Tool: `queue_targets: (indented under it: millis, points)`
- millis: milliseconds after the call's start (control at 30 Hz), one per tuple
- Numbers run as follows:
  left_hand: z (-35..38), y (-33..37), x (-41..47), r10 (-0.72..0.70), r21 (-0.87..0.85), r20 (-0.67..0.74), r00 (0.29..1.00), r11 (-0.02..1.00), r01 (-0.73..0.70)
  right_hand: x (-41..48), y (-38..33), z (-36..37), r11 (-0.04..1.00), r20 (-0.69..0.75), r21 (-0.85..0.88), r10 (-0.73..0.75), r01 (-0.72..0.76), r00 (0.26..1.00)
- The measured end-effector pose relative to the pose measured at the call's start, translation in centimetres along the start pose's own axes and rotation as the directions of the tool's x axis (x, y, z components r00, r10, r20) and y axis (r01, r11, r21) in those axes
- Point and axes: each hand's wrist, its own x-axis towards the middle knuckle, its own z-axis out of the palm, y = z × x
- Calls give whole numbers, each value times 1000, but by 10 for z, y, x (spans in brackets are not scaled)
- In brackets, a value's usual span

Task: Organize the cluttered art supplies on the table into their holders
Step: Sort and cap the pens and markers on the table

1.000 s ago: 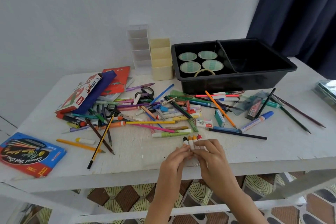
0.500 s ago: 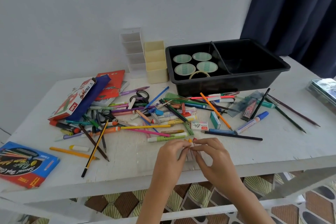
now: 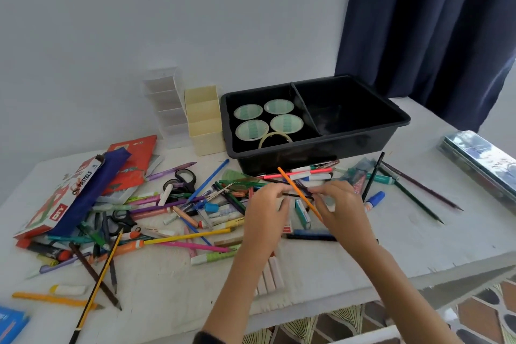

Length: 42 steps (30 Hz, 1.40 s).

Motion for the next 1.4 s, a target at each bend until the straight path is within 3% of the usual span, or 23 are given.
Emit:
queue_targets:
  millis: [233, 400, 667, 800, 900, 1033, 1233, 1400]
  points:
    - [44, 0, 56, 69, 131, 38, 997, 989, -73, 51, 38, 7, 969, 61, -170, 191, -178, 980]
    - [68, -1, 74, 105, 320, 103, 989, 938, -133, 59, 46, 14, 926, 158, -332, 243, -180, 957]
    - [75, 1, 80, 201, 407, 103, 974, 885, -226, 62, 55, 19, 931, 190, -329, 228, -156, 955]
    - [68, 7, 65, 238, 240, -118, 964, 949, -205, 57, 49, 14, 972, 106, 0, 232, -233, 967]
    - [56, 19, 48, 117, -48, -231, 966, 990, -132, 51, 37, 5, 942, 50, 186, 276, -281, 960]
    - [38, 32, 25, -67, -325, -395, 916, 943, -71, 34, 14, -8, 880, 84, 369, 289, -299, 954]
    - [14, 22, -9, -340, -527, -386, 857, 844, 97, 2, -23, -17, 600, 261, 672, 357, -434, 897]
    - [-15, 19, -45, -457, -616, -379, 804, 773, 149, -20, -50, -13, 503, 325, 724, 353, -471, 877]
